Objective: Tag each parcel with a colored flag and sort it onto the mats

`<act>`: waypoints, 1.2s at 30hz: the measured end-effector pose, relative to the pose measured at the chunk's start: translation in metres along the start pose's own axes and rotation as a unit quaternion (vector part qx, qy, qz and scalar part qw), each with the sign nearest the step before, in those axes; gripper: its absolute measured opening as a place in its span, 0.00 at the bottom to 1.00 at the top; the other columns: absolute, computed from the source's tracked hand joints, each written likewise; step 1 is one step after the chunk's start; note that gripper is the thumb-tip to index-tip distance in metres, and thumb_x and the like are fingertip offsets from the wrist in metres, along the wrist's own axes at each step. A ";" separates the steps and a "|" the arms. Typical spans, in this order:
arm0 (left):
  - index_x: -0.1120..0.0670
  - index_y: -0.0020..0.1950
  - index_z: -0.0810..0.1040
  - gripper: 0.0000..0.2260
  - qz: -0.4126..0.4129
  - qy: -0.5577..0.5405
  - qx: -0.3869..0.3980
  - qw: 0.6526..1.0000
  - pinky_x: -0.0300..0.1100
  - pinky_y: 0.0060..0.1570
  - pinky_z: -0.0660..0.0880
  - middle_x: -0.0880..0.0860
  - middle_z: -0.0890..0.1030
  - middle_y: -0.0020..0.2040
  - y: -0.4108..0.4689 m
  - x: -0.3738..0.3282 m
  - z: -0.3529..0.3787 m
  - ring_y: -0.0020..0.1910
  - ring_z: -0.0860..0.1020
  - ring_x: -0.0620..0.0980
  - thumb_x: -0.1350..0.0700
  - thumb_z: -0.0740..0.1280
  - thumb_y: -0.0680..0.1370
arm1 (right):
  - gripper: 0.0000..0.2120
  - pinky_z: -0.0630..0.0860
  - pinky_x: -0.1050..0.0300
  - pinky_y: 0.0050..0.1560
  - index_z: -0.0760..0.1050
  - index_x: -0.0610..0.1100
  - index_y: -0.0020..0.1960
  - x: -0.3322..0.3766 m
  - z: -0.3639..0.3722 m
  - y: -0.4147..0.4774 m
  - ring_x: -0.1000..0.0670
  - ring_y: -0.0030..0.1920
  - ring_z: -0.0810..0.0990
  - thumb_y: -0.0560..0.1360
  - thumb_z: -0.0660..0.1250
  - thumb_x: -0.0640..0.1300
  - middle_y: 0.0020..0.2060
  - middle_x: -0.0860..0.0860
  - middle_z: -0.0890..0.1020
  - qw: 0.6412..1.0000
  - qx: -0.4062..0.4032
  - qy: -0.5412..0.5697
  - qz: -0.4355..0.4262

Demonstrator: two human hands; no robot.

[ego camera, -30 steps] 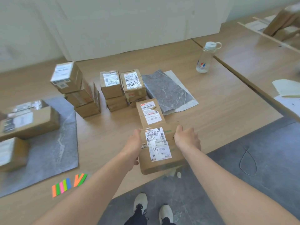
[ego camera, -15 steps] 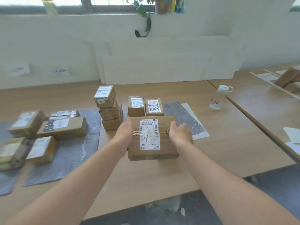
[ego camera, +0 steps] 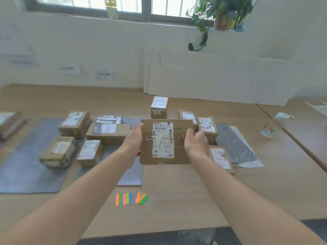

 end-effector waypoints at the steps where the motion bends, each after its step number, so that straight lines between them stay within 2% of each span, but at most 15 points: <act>1: 0.44 0.46 0.78 0.17 -0.007 0.001 0.001 1.000 0.56 0.64 0.75 0.54 0.86 0.45 0.003 0.001 -0.021 0.51 0.83 0.55 0.41 0.52 0.83 | 0.19 0.75 0.46 0.56 0.70 0.43 0.56 0.007 0.016 -0.009 0.40 0.54 0.77 0.80 0.52 0.56 0.56 0.44 0.78 1.000 0.005 -0.002 0.005; 4: 0.43 0.47 0.79 0.18 -0.019 -0.003 -0.005 1.000 0.56 0.64 0.75 0.54 0.86 0.45 0.012 0.008 -0.083 0.51 0.84 0.55 0.41 0.52 0.83 | 0.19 0.72 0.47 0.57 0.71 0.41 0.58 0.026 0.067 -0.036 0.39 0.58 0.76 0.81 0.53 0.55 0.59 0.42 0.77 1.000 0.017 0.000 0.011; 6: 0.43 0.45 0.79 0.18 -0.024 0.000 -0.016 1.000 0.55 0.63 0.76 0.53 0.86 0.44 0.019 0.012 -0.122 0.50 0.84 0.55 0.41 0.53 0.82 | 0.19 0.70 0.49 0.53 0.71 0.41 0.59 0.041 0.099 -0.056 0.40 0.56 0.75 0.81 0.53 0.55 0.59 0.43 0.77 1.000 0.026 -0.001 0.008; 9: 0.45 0.49 0.82 0.20 -0.031 0.002 -0.028 0.999 0.53 0.59 0.79 0.50 0.85 0.38 0.025 0.015 -0.173 0.45 0.83 0.54 0.39 0.53 0.81 | 0.17 0.66 0.51 0.49 0.71 0.42 0.56 0.059 0.137 -0.083 0.43 0.52 0.73 0.82 0.53 0.54 0.58 0.44 0.77 0.999 0.044 -0.004 -0.002; 12: 0.44 0.54 0.81 0.18 -0.038 -0.018 -0.045 0.998 0.50 0.51 0.80 0.51 0.85 0.45 0.026 0.020 -0.212 0.46 0.83 0.53 0.39 0.54 0.80 | 0.17 0.66 0.51 0.47 0.71 0.42 0.56 0.077 0.164 -0.104 0.43 0.51 0.74 0.82 0.53 0.54 0.56 0.45 0.76 0.998 0.061 -0.011 -0.006; 14: 0.43 0.48 0.79 0.17 -0.039 -0.031 -0.053 0.997 0.48 0.52 0.79 0.51 0.84 0.46 0.024 0.022 -0.232 0.46 0.82 0.52 0.41 0.53 0.83 | 0.16 0.67 0.51 0.45 0.71 0.42 0.55 0.087 0.180 -0.114 0.45 0.49 0.74 0.82 0.53 0.53 0.55 0.46 0.76 0.997 0.077 -0.014 -0.018; 16: 0.44 0.44 0.79 0.18 -0.042 -0.036 -0.075 0.996 0.47 0.51 0.77 0.50 0.85 0.40 0.023 0.023 -0.250 0.41 0.82 0.51 0.43 0.53 0.83 | 0.15 0.66 0.52 0.38 0.71 0.42 0.52 0.098 0.196 -0.121 0.49 0.42 0.74 0.83 0.54 0.52 0.50 0.47 0.76 0.995 0.089 -0.014 -0.039; 18: 0.45 0.46 0.81 0.17 -0.040 -0.033 -0.099 0.994 0.47 0.49 0.77 0.49 0.84 0.35 0.022 0.026 -0.268 0.37 0.81 0.50 0.44 0.54 0.82 | 0.15 0.66 0.53 0.36 0.71 0.42 0.50 0.107 0.214 -0.127 0.51 0.41 0.73 0.83 0.54 0.53 0.48 0.47 0.76 0.993 0.104 -0.011 -0.059; 20: 0.45 0.47 0.80 0.17 -0.038 -0.031 -0.118 0.992 0.46 0.47 0.78 0.50 0.84 0.37 0.022 0.031 -0.285 0.38 0.81 0.50 0.43 0.54 0.82 | 0.16 0.66 0.53 0.37 0.71 0.43 0.51 0.112 0.233 -0.133 0.50 0.43 0.74 0.82 0.53 0.54 0.49 0.47 0.77 0.990 0.124 -0.017 -0.067; 23: 0.44 0.44 0.78 0.17 -0.047 -0.028 -0.142 0.988 0.45 0.46 0.79 0.51 0.83 0.38 0.018 0.041 -0.305 0.40 0.82 0.51 0.43 0.53 0.84 | 0.16 0.70 0.50 0.44 0.71 0.44 0.51 0.114 0.258 -0.142 0.46 0.47 0.77 0.81 0.53 0.56 0.52 0.47 0.78 0.986 0.156 -0.012 -0.062; 26: 0.45 0.44 0.77 0.17 -0.058 -0.027 -0.151 0.986 0.49 0.53 0.78 0.47 0.81 0.30 0.011 0.042 -0.318 0.40 0.80 0.52 0.44 0.52 0.84 | 0.16 0.71 0.49 0.46 0.70 0.44 0.51 0.115 0.273 -0.151 0.46 0.47 0.76 0.82 0.53 0.56 0.53 0.46 0.77 0.984 0.167 -0.022 -0.064; 29: 0.45 0.43 0.76 0.18 -0.072 -0.016 -0.153 0.985 0.49 0.54 0.77 0.45 0.80 0.25 0.007 0.046 -0.330 0.41 0.80 0.52 0.44 0.51 0.84 | 0.16 0.67 0.50 0.44 0.69 0.43 0.52 0.114 0.282 -0.161 0.47 0.44 0.74 0.83 0.52 0.55 0.54 0.46 0.76 0.981 0.176 -0.039 -0.067; 33: 0.45 0.43 0.77 0.18 -0.081 -0.020 -0.150 0.985 0.50 0.53 0.77 0.51 0.82 0.33 0.005 0.056 -0.351 0.42 0.80 0.53 0.44 0.51 0.84 | 0.18 0.68 0.50 0.48 0.69 0.41 0.58 0.113 0.297 -0.179 0.43 0.49 0.75 0.83 0.52 0.55 0.56 0.45 0.76 0.981 0.172 -0.065 -0.068; 36: 0.45 0.44 0.76 0.17 -0.096 -0.004 -0.136 0.986 0.51 0.55 0.77 0.52 0.81 0.38 0.011 0.067 -0.376 0.43 0.80 0.53 0.44 0.52 0.84 | 0.19 0.69 0.49 0.49 0.69 0.41 0.58 0.111 0.315 -0.197 0.42 0.51 0.75 0.83 0.51 0.56 0.56 0.45 0.75 0.980 0.168 -0.087 -0.060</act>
Point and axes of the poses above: each hand's wrist, its own y-axis towards the middle knuckle, its own z-axis out of the palm, x = y × z, the point moved 1 cm from there along y, towards the middle knuckle
